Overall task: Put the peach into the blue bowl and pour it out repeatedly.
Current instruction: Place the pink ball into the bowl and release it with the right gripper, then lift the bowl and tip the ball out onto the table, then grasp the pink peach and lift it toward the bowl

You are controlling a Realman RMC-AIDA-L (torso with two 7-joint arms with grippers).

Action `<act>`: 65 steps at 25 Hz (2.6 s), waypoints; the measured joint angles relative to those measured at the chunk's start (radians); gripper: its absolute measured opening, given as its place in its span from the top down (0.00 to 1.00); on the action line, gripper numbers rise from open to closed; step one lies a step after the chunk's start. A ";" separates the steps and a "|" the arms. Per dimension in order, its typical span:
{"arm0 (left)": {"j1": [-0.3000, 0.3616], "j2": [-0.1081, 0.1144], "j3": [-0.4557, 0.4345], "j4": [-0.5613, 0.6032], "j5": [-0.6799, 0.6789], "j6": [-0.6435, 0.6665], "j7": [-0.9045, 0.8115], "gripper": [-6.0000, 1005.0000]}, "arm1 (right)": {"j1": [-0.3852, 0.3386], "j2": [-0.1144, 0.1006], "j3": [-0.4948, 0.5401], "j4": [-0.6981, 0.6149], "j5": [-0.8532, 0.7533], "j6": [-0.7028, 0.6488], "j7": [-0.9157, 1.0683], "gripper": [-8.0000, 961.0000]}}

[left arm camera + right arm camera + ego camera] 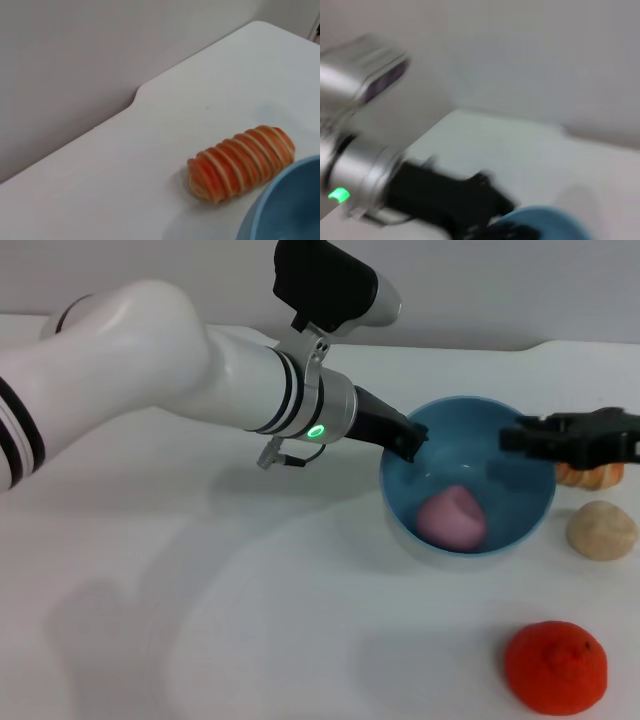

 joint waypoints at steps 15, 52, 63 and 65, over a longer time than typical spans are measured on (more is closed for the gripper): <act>-0.035 -0.001 0.151 0.029 0.150 -0.228 0.015 1.00 | -0.315 -0.001 0.458 0.197 0.333 0.037 -0.381 0.59; 0.216 -0.006 0.572 0.115 0.673 -0.985 0.838 1.00 | -0.355 -0.002 0.603 0.433 0.338 0.126 -0.530 0.59; 0.220 -0.006 0.618 0.092 0.651 -1.089 0.874 1.00 | -0.353 0.000 0.595 0.458 0.333 0.135 -0.535 0.59; 0.219 -0.006 0.610 0.092 0.595 -1.091 0.863 1.00 | -0.352 -0.001 0.590 0.458 0.327 0.116 -0.530 0.59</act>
